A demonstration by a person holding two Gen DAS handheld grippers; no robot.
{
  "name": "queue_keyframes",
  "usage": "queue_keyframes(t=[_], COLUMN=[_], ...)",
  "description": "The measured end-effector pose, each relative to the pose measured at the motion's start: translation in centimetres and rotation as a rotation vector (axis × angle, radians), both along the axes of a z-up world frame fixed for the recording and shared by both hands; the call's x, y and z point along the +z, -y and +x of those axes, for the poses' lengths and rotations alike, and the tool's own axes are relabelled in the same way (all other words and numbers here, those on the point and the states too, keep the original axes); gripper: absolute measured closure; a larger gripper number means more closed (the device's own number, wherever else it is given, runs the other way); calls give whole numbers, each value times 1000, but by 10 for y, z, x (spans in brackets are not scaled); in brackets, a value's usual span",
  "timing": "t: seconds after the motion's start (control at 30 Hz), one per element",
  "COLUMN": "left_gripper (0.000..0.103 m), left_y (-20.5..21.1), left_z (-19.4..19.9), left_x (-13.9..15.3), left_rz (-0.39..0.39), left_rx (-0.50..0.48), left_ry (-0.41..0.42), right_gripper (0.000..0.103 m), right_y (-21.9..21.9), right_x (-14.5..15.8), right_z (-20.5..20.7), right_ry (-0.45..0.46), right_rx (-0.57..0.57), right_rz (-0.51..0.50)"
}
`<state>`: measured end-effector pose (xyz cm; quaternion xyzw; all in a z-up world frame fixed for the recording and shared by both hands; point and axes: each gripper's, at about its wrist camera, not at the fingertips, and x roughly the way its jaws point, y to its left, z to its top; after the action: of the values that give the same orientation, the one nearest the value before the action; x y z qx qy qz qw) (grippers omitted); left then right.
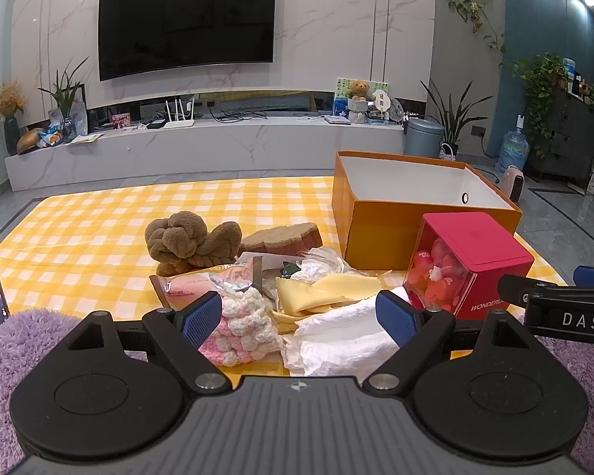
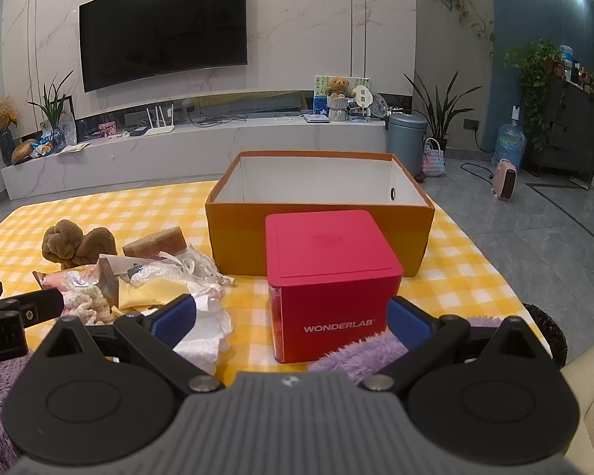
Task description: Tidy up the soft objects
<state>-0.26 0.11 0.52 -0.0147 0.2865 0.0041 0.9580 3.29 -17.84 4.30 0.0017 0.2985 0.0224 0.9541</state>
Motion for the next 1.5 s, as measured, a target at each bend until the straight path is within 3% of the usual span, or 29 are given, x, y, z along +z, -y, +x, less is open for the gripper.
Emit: queue_keyframes(t=[0.47, 0.53, 0.57, 0.8, 1.0, 1.23, 1.5], left_gripper=[1, 8, 17, 18, 18, 18, 18], left_y=[-1, -3, -4, -16, -23, -41, -49], left_z=[-3, -4, -5, 5, 12, 24, 38], left_x=[1, 0, -1, -10, -20, -28, -41], left_rz=[-24, -49, -56, -81, 7, 21, -25], left_rx=[-23, -56, -70, -139, -134, -124, -164], left_ry=[-8, 0, 0, -81, -102, -151, -211], right_gripper=[3, 3, 3, 3, 3, 8, 8], right_y=[-1, -1, -1, -6, -24, -60, -99], right_x=[-2, -3, -3, -11, -23, -43, -56], right_z=[1, 1, 2, 10, 20, 39, 49], right_ry=[-9, -16, -20, -73, -130, -207, -164], right_rx=[8, 19, 24, 63, 178, 330, 541], right_rz=[8, 18, 23, 45, 50, -4, -138])
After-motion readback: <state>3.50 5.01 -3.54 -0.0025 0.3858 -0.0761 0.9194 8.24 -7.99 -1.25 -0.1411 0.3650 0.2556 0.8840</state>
